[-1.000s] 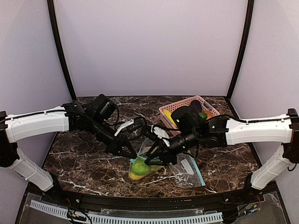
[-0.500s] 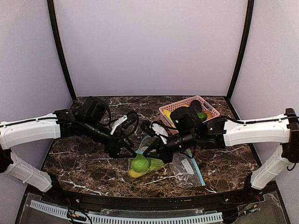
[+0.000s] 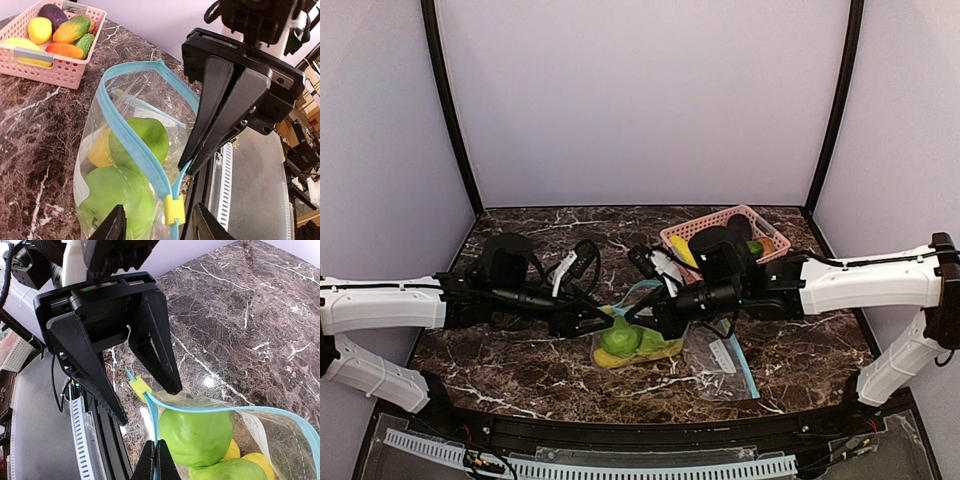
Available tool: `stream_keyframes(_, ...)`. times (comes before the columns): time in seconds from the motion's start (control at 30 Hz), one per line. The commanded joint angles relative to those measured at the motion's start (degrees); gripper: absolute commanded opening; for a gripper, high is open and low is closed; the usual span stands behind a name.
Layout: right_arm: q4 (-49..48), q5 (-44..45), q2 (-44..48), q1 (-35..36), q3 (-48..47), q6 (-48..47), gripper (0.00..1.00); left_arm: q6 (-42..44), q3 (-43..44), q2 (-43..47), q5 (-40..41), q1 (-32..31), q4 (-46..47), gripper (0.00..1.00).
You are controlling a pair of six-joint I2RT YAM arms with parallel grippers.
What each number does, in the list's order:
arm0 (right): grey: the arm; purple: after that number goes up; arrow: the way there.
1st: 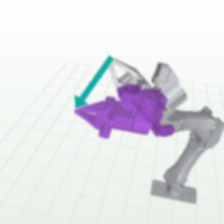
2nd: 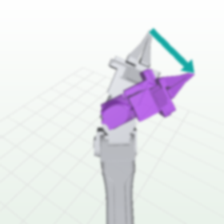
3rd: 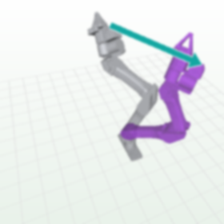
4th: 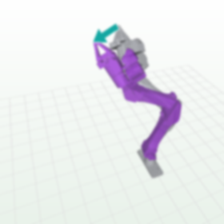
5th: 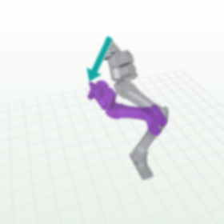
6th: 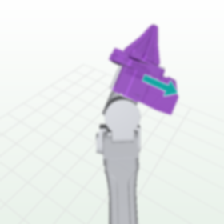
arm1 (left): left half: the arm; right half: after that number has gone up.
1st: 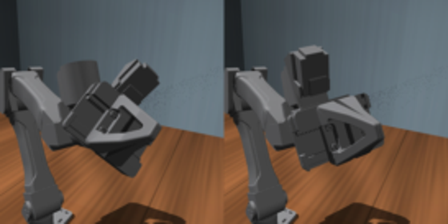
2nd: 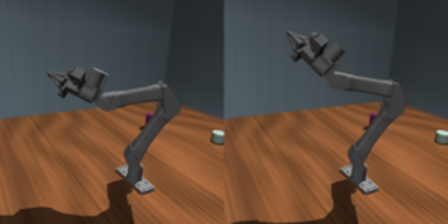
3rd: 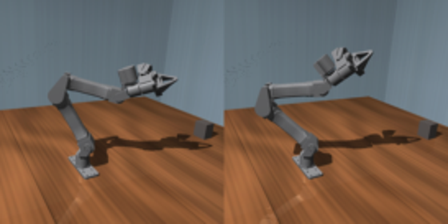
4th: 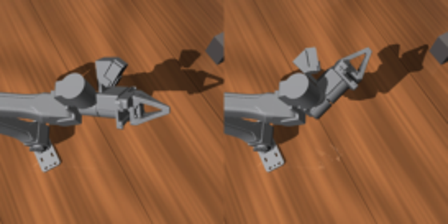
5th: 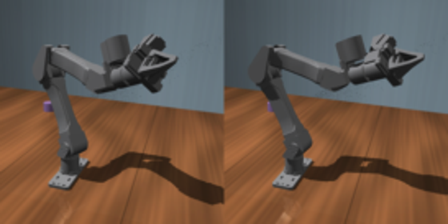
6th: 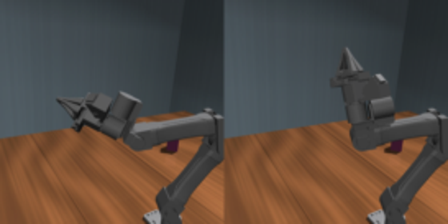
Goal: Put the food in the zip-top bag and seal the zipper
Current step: Pass from the right arm to the left
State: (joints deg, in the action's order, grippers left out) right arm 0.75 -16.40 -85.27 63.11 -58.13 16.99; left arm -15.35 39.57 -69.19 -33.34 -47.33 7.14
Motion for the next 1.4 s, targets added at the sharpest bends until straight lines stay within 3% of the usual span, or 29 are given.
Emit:
stream_keyframes(0.0, -2.69, 0.59, 0.94, -0.78, 0.00, 2.66, 0.00, -1.17, -1.67, 0.40, 1.29, 0.35, 3.69, 0.40)
stream_keyframes(0.07, -2.64, 0.44, 1.01, -1.16, 0.11, 3.14, 0.00, -0.83, -1.77, 0.29, 1.65, 0.32, 3.18, 0.27)
stream_keyframes(0.13, -2.69, 0.05, 1.15, -1.76, 0.35, 3.73, 0.00, -0.60, -1.89, 0.25, 1.81, 0.31, 2.62, 0.26)
stream_keyframes(0.2, -2.81, -0.89, 1.40, -2.31, 0.50, 4.00, 0.00, -0.48, -2.24, 0.51, 1.98, 0.31, 2.47, 0.31)
stream_keyframes(0.37, -2.69, -1.69, 1.17, -2.58, 0.40, 3.96, 0.00, -0.33, -3.25, 2.11, 3.35, 0.31, 2.62, 0.33)
stream_keyframes(0.47, -2.45, -2.08, 0.84, -2.71, 0.39, 3.84, 0.00, -0.01, -3.13, 3.17, 4.69, 0.40, 2.14, 0.45)
stream_keyframes(0.53, -2.22, -2.36, 0.60, -2.78, 0.35, 3.84, 0.00, 0.01, -3.17, 4.22, 5.26, 0.60, 2.06, 0.46)
stream_keyframes(1.0, -1.68, -3.95, -0.30, -2.79, -0.10, 3.75, 0.00, -1.74, -2.66, 5.37, 2.80, 1.98, 4.53, 0.19)
stream_keyframes(1.37, -1.37, -4.60, -0.85, -2.79, -0.38, 3.77, 0.00, -1.96, -2.22, 4.37, 1.39, 1.97, 5.40, 0.19)
